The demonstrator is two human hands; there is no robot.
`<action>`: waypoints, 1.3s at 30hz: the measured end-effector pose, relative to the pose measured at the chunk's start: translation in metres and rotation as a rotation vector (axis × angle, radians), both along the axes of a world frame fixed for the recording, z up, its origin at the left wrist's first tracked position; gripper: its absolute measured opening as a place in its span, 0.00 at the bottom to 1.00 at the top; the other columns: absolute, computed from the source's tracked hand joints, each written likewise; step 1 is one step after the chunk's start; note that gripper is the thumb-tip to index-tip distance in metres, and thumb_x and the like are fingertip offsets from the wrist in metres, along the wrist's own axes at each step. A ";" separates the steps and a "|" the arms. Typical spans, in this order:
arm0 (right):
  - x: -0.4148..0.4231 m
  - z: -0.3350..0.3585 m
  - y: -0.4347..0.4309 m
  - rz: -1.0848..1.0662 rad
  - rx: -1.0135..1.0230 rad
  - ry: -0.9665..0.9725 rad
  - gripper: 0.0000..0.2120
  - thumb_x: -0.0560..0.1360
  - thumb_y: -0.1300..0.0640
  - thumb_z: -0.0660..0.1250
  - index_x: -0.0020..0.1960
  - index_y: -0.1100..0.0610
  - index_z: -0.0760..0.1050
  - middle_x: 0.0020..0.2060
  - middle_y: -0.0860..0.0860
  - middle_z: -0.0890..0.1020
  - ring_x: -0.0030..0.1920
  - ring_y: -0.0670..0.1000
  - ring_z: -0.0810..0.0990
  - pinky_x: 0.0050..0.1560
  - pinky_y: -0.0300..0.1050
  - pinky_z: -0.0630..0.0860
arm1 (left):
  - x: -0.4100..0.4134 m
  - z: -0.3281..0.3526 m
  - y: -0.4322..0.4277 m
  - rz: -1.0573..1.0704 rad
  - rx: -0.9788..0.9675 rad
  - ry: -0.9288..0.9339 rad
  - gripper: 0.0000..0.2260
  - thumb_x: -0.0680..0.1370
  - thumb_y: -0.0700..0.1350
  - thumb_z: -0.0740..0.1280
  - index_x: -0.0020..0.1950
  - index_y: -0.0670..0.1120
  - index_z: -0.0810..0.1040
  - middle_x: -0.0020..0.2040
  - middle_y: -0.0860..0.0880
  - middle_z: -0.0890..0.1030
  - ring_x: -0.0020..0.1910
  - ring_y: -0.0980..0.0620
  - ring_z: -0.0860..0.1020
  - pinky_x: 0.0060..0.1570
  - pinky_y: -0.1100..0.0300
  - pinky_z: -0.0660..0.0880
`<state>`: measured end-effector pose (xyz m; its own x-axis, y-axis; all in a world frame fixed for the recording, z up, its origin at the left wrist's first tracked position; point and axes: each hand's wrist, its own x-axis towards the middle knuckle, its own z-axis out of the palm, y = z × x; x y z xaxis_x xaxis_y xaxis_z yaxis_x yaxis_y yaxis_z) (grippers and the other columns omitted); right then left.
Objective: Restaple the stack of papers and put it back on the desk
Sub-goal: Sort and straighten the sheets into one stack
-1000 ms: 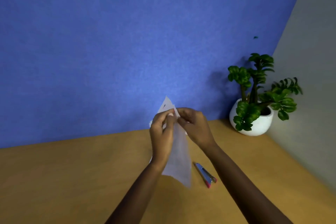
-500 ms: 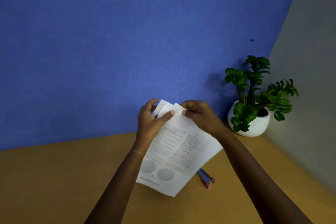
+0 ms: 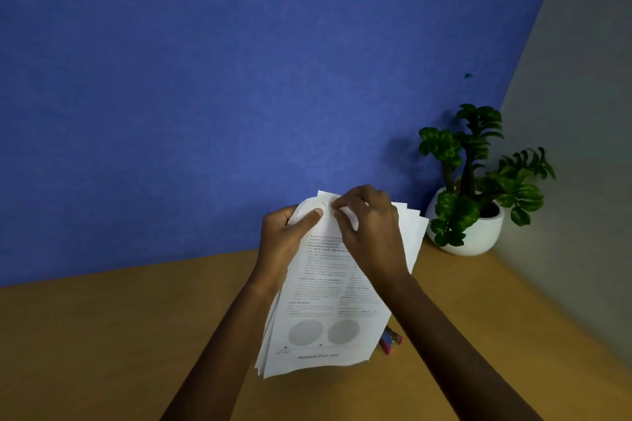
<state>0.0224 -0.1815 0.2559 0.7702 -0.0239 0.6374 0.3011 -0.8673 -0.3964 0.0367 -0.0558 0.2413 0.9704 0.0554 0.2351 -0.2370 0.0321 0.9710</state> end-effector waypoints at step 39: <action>-0.007 -0.013 0.005 -0.010 0.120 -0.035 0.08 0.72 0.59 0.68 0.48 0.62 0.80 0.57 0.59 0.79 0.58 0.58 0.76 0.54 0.40 0.68 | -0.011 -0.007 -0.019 0.029 -0.052 0.071 0.04 0.73 0.47 0.68 0.39 0.51 0.76 0.37 0.51 0.81 0.36 0.52 0.81 0.31 0.66 0.74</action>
